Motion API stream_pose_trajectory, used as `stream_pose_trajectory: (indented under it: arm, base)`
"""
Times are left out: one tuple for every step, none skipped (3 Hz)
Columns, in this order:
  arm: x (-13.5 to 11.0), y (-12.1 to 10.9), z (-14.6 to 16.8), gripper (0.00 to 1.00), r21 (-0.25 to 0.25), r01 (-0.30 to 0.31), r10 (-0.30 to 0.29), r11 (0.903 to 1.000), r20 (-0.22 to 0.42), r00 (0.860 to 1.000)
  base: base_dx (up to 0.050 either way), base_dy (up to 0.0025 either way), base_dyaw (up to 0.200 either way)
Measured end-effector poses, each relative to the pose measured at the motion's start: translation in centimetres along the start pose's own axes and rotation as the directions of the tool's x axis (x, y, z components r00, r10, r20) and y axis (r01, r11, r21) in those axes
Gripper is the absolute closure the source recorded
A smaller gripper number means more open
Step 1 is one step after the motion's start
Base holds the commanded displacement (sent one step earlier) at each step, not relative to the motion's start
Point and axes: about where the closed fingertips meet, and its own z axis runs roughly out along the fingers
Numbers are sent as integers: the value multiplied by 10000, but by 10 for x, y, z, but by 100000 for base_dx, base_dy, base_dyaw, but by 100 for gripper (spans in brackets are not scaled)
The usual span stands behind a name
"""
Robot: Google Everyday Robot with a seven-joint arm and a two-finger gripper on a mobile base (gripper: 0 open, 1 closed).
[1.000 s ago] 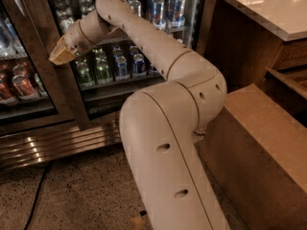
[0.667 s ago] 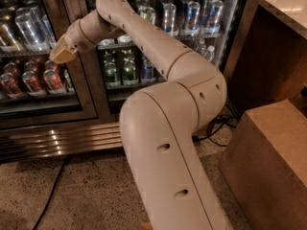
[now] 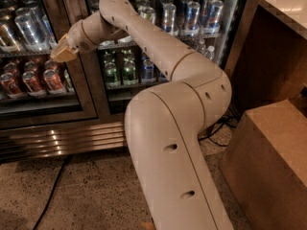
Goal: Close right fridge door
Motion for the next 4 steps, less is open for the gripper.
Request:
stream_pose_trajectory:
  arm:
    - [0,0,0,100,1,0,0,10000,0,10000]
    - [0,-2,-2,100,40,-28,28,10000,-16,10000]
    - [0,-1,-2,100,41,-30,30,10000,-16,10000]
    - [0,-4,-5,100,87,-96,96,9999,-22,10000]
  base:
    - [0,0,0]
    - [0,0,0]
    - [0,0,0]
    - [0,0,0]
